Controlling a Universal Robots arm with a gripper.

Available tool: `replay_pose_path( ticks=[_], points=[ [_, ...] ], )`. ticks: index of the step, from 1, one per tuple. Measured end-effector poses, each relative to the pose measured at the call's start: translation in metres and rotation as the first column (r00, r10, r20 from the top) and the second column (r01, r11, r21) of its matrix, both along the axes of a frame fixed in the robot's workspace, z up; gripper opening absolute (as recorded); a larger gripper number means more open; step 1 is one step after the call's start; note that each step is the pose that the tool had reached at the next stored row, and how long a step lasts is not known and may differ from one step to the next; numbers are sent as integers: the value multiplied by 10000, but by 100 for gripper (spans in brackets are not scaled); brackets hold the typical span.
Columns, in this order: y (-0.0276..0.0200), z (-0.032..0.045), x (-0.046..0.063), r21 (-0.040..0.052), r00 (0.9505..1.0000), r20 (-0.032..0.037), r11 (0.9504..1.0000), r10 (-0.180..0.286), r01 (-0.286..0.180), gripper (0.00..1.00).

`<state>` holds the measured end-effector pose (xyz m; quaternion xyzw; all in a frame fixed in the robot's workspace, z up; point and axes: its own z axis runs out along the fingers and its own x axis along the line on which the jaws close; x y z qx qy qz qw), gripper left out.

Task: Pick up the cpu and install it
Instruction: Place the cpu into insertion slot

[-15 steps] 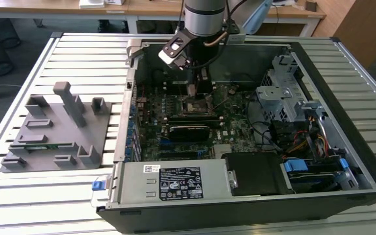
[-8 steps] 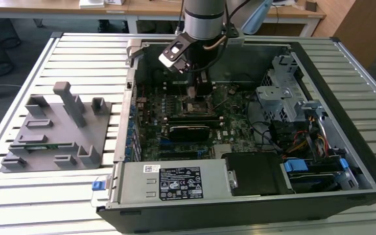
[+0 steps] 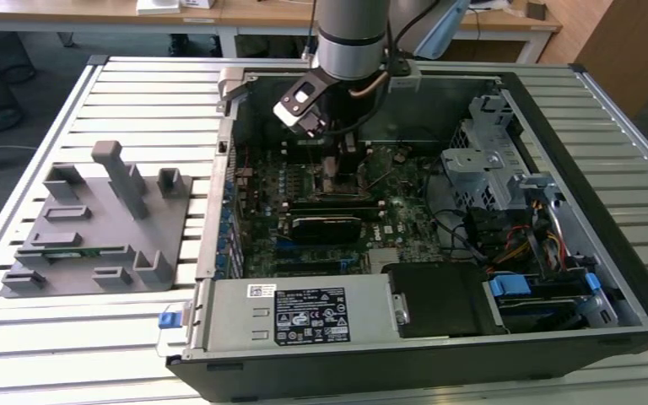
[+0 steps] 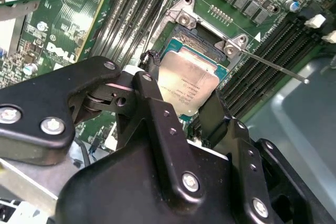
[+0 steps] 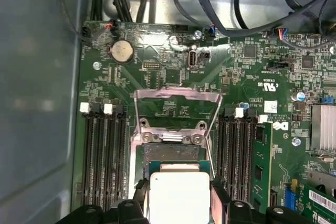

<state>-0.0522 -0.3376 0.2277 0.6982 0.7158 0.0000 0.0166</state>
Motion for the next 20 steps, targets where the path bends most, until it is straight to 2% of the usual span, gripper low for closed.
replay_pose_path(
  ticks=[8,20],
  points=[
    [0,-114,1,0,10000,0,10000,-8,8,55],
    [3,-160,3,0,10000,1,10000,-15,15,55]
  ],
)
